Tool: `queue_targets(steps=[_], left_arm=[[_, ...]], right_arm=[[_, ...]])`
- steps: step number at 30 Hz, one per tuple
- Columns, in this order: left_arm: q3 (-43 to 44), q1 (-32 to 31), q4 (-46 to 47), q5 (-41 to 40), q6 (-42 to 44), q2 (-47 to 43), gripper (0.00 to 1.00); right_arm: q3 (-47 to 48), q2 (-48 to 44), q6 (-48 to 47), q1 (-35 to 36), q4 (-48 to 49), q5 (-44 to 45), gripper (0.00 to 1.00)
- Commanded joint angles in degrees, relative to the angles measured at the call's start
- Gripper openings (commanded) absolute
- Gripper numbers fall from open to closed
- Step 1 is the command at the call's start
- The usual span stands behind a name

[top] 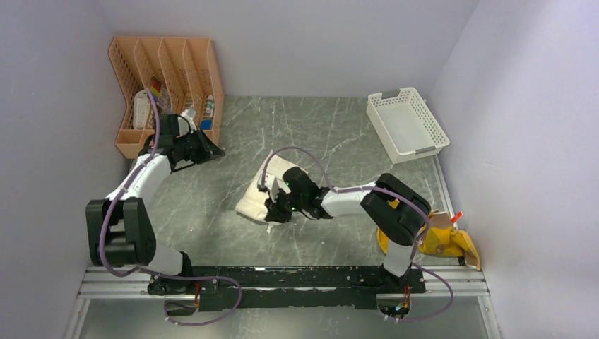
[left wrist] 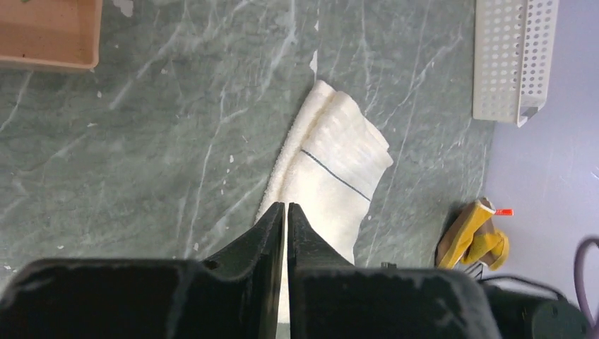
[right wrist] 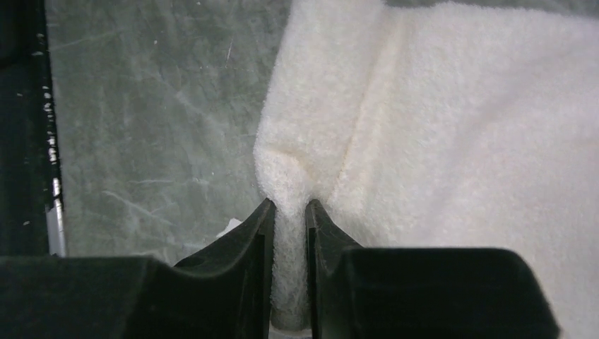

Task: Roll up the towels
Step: Roll the towel at the center of the board.

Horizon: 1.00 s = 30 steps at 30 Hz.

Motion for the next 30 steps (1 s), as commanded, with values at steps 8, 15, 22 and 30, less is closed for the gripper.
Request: queue_targets(steps=[8, 15, 22, 30], left_arm=[[-11.92, 0.17, 5.74, 9.37, -0.86, -7.51, 0.19], [-15.17, -2.79, 7.63, 10.53, -0.78, -10.95, 0.19], [-18.74, -8.09, 14.86, 10.86, -4.29, -11.68, 0.19], [-22.45, -14.48, 26.4, 9.8, -11.02, -7.55, 0.18]], right_arm=[[2.65, 3.41, 24.54, -12.25, -3.79, -27.43, 0.13], [-1.81, 6.96, 49.21, -19.04, 18.44, -33.6, 0.12], [-3.24, 11.2, 58.87, -22.69, 24.7, -32.82, 0.14], [-1.5, 12.95, 56.53, -22.89, 19.93, -31.26, 0.15]])
